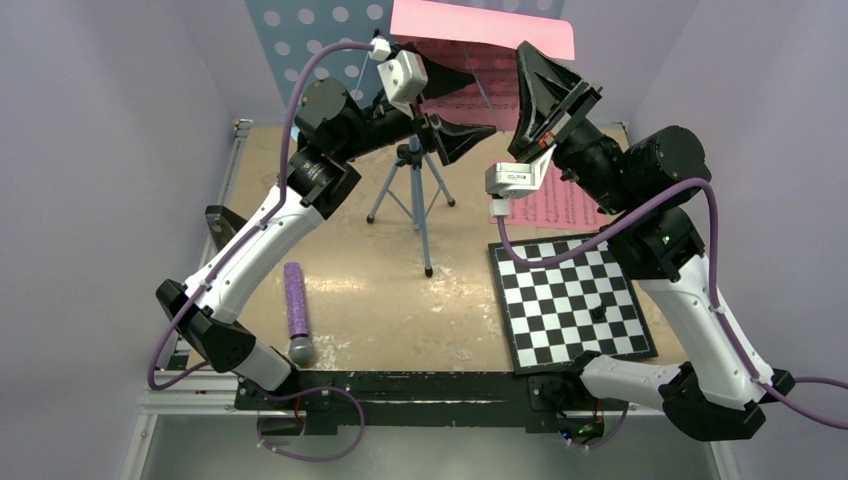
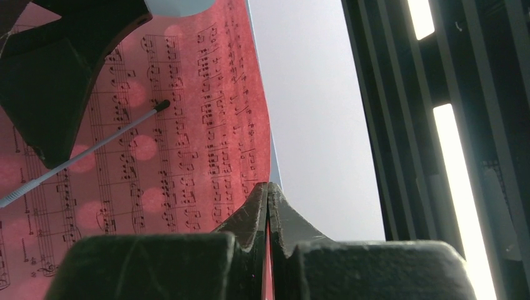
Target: Pack up the instrument practice props
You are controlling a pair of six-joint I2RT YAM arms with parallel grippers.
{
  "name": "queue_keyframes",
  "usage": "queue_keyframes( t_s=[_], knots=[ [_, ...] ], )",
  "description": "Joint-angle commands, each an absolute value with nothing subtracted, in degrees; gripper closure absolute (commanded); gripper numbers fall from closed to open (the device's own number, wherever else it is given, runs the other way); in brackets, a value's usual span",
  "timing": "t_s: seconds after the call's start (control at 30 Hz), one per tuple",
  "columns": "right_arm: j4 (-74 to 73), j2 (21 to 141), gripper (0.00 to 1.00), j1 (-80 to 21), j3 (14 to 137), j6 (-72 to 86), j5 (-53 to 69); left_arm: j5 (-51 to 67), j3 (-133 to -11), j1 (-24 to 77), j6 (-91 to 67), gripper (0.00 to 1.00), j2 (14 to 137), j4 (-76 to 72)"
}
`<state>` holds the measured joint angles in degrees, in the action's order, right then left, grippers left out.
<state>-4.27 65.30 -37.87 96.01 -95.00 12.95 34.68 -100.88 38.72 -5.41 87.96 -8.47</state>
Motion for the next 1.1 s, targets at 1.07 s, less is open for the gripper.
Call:
queue_keyframes(
  t_s=[1.07],
  knots=[
    [5.23,79.82,1.0,-37.24,123.28,-92.67,8.52,41.67,-100.26,39.42,-7.91,0.09,88.09,-18.33]
  ],
)
